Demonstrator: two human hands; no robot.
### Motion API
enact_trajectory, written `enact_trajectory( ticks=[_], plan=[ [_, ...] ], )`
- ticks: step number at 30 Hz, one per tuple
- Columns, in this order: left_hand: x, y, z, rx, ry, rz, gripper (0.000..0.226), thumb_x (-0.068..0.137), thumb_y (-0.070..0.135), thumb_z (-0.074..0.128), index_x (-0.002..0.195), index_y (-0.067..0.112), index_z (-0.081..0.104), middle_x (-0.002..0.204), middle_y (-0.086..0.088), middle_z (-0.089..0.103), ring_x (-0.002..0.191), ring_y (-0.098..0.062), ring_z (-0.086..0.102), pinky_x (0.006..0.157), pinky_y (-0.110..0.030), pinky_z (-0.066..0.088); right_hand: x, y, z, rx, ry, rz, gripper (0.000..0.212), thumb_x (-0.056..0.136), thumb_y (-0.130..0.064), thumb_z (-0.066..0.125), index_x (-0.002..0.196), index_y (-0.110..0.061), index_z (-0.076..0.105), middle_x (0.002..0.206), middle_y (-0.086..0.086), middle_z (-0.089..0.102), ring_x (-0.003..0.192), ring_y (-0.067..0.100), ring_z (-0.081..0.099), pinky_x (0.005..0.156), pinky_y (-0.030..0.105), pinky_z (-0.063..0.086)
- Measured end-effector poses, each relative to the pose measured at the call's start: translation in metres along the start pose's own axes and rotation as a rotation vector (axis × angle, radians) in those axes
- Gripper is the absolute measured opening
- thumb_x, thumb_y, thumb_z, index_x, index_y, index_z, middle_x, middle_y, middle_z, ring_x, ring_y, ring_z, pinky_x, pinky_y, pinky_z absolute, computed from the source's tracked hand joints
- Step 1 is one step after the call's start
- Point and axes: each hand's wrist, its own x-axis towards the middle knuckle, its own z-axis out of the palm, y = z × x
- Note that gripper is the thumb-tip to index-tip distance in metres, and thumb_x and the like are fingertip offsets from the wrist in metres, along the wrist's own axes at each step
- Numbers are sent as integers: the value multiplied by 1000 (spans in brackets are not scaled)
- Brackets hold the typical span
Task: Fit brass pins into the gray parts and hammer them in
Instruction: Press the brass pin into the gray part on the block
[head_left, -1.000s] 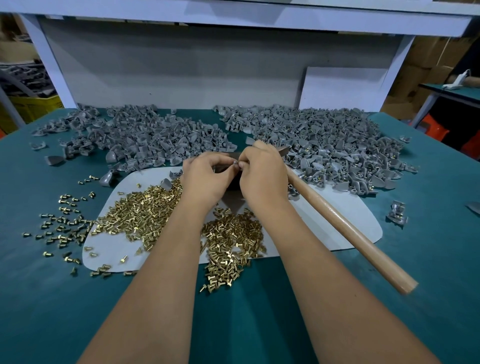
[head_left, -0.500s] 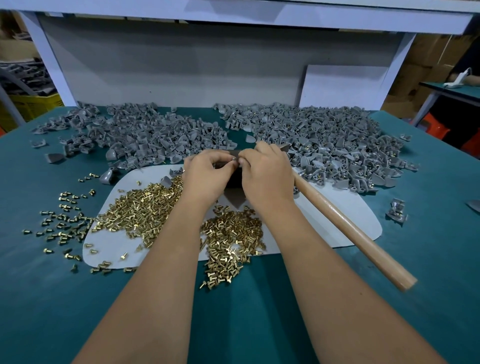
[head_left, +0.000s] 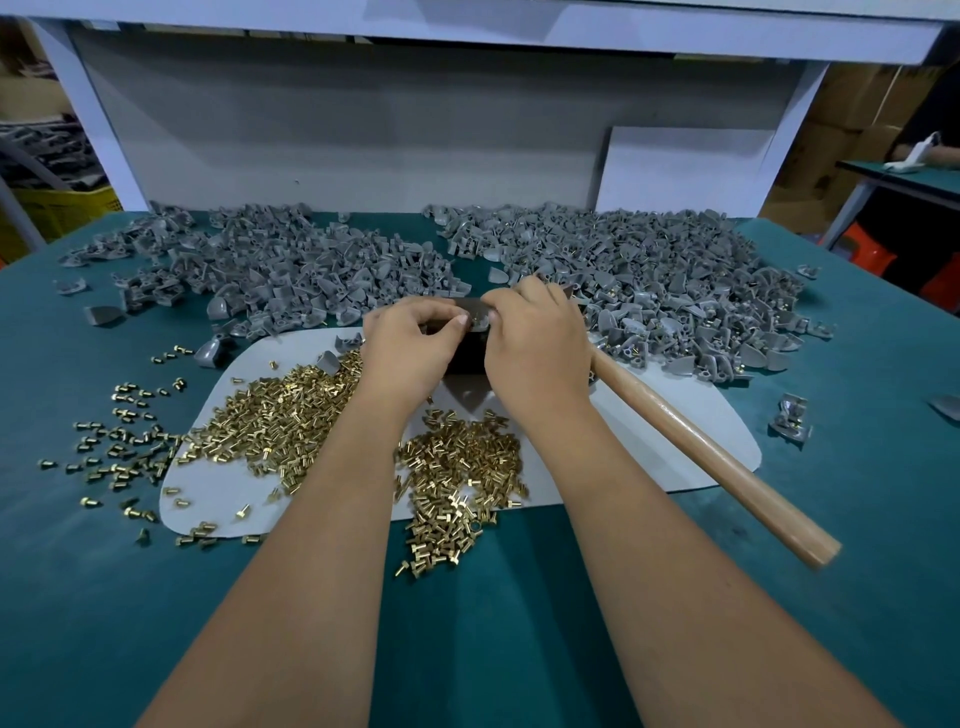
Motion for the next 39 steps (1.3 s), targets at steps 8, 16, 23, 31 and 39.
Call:
enact_trajectory(
  ticks=[8, 16, 23, 31, 39],
  plan=[
    [2, -2, -2, 74, -3, 60, 8, 89, 25, 71, 91, 32, 74, 111, 8, 69, 124, -27, 51, 106, -45, 43, 6, -1, 0, 9, -65, -12, 17, 93, -22, 53, 98, -14, 68, 95, 1, 54, 95, 20, 47, 84, 32, 36],
    [-2, 3, -2, 200, 13, 107, 10, 92, 28, 67, 98, 29, 74, 112, 8, 68, 128, -25, 42, 110, -45, 33, 12, -3, 1, 0, -93, -19, 10, 89, -18, 60, 87, -12, 67, 91, 1, 56, 95, 21, 48, 81, 31, 37],
    [-10, 12, -1, 277, 27, 56, 10, 95, 32, 62, 92, 41, 63, 121, 11, 62, 129, -23, 30, 109, -42, 26, 16, -10, 4, 62, -125, 161, 11, 87, -14, 58, 81, -14, 68, 88, -1, 56, 93, 21, 48, 78, 32, 38],
    [-10, 12, 0, 253, 27, 41, 13, 94, 32, 62, 88, 43, 60, 120, 10, 62, 128, -23, 30, 109, -45, 28, 21, -11, 2, 80, -159, 224, 11, 89, -20, 60, 86, -16, 70, 95, 0, 59, 98, 22, 52, 83, 35, 43],
    [-10, 11, 0, 263, 33, 32, 10, 95, 33, 60, 95, 38, 68, 117, 13, 60, 126, -23, 31, 106, -42, 29, 12, -8, 1, -34, -110, 3, 14, 94, -21, 53, 98, -15, 64, 100, 2, 60, 98, 22, 51, 83, 33, 37]
  ],
)
